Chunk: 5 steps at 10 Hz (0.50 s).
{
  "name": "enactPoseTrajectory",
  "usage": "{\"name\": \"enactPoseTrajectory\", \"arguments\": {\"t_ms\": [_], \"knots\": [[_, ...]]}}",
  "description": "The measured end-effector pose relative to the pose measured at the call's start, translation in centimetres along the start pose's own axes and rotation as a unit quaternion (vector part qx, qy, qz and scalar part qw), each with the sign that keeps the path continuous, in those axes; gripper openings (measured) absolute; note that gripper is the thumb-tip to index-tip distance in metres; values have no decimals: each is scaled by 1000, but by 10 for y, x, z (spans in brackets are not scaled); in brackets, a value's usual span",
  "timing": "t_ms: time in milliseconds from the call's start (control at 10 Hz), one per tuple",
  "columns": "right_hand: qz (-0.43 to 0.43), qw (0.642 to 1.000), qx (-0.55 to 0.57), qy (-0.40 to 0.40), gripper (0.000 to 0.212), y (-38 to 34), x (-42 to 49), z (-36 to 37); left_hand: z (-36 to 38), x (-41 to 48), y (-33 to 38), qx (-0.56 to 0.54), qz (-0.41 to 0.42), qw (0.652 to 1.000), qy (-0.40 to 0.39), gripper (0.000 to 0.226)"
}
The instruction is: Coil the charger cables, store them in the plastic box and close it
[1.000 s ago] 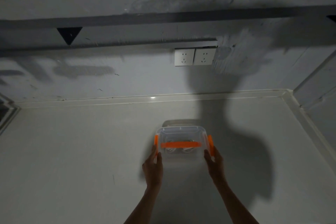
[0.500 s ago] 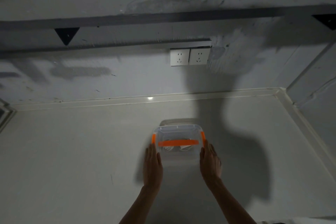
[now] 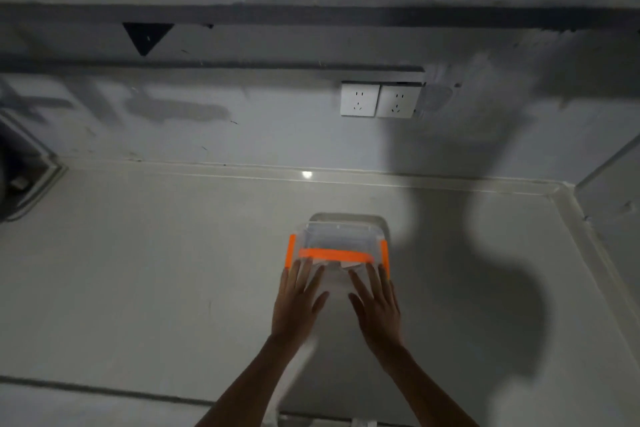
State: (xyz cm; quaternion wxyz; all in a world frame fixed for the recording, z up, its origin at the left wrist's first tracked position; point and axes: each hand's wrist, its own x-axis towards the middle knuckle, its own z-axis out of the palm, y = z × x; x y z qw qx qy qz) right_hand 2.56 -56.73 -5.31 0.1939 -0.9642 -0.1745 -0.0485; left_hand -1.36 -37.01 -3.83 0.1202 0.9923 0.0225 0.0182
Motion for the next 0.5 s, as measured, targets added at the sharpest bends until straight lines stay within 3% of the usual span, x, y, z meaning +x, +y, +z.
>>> {"name": "enactPoseTrajectory", "arguments": {"t_ms": [200, 300, 400, 500], "knots": [[-4, 1000, 17, -16, 53, -5, 7, -7, -16, 6, -3, 30, 5, 997, -73, 60], [28, 996, -9, -85, 50, -14, 10, -21, -36, 10, -4, 33, 25, 987, -155, 74], [33, 983, -78, -163, 52, -25, 27, -41, -64, 26, 0, 53, 36, 975, -212, 69], [47, 988, -58, -132, 61, -50, 39, -67, -100, 36, 0, 39, 14, 985, -168, 54]]}}
